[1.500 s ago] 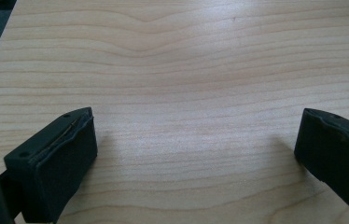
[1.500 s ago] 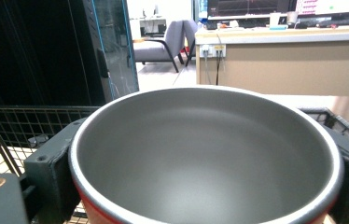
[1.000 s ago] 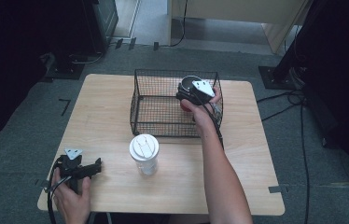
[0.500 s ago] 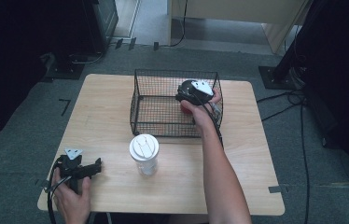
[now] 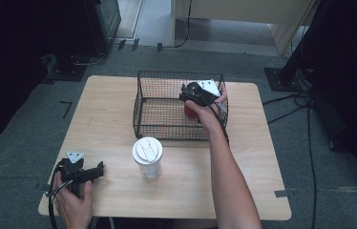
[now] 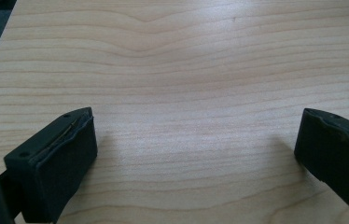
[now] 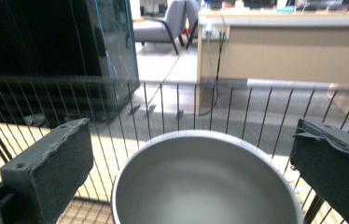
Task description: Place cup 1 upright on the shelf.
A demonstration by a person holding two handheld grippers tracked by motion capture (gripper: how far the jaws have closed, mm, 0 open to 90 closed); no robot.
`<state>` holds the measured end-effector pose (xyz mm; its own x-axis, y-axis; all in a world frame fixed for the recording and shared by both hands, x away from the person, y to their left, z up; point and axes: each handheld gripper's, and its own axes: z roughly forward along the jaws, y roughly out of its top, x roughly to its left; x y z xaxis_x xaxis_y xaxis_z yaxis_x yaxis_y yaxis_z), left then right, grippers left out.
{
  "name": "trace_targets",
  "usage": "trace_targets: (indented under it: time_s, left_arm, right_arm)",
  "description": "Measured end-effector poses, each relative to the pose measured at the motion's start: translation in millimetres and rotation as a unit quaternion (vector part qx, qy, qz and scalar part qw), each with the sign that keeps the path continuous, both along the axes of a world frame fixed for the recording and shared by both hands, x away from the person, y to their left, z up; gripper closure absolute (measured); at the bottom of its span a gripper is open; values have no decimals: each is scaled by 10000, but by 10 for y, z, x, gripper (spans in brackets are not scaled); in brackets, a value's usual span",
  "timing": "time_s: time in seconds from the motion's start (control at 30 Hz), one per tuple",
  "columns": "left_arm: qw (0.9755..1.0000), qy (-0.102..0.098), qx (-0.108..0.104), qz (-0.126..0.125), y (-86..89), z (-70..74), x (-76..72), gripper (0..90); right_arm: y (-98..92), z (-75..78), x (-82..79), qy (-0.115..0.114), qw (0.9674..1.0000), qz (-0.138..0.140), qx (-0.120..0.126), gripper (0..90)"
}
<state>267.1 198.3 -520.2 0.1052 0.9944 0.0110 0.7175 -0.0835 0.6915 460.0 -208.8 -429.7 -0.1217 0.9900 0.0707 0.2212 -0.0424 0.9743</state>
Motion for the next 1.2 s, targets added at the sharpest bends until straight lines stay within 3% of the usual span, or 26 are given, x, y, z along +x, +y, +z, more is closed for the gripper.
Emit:
trace_targets:
  time_s: [0.03, 0.17, 0.5, 0.87, 1.2]
  left_arm:
    - [10000, 1, -1, 0, 0, 0, 1, 0]
    - [10000, -10, -11, 7, -3, -1, 3, 0]
    - [10000, -9, -11, 6, -3, -1, 3, 0]
    - [10000, -9, -12, 4, -7, -1, 10, 0]
    - [10000, -2, -4, -3, -6, 0, 10, 0]
  right_arm:
    - [-9, 85, -21, -135, 9999, 12, 55, 0]
    - [-28, 214, -87, -289, 9994, -26, 173, 0]
    - [-136, 420, -363, -463, 9986, 46, 253, 0]
    - [-207, 466, -687, -551, 9982, 130, 196, 0]
    - [-237, 379, -1092, -593, 9979, 241, 119, 0]
